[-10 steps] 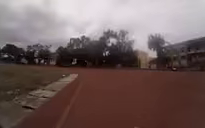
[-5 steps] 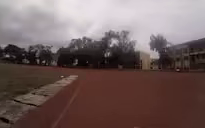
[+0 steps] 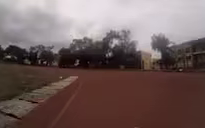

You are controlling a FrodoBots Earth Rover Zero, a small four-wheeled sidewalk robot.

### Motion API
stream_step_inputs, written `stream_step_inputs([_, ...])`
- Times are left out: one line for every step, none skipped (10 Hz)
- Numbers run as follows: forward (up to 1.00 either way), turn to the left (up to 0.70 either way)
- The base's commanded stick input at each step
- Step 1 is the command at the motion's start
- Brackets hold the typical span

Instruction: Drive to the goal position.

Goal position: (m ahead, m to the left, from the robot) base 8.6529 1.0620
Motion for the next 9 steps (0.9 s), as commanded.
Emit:
stream_step_inputs([1.00,0.00])
stream_step_inputs([1.00,0.00])
stream_step_inputs([1.00,0.00])
stream_step_inputs([1.00,0.00])
stream_step_inputs([1.00,0.00])
stream_step_inputs([1.00,0.00])
stream_step_inputs([1.00,0.00])
stream_step_inputs([1.00,0.00])
stream_step_inputs([1.00,0.00])
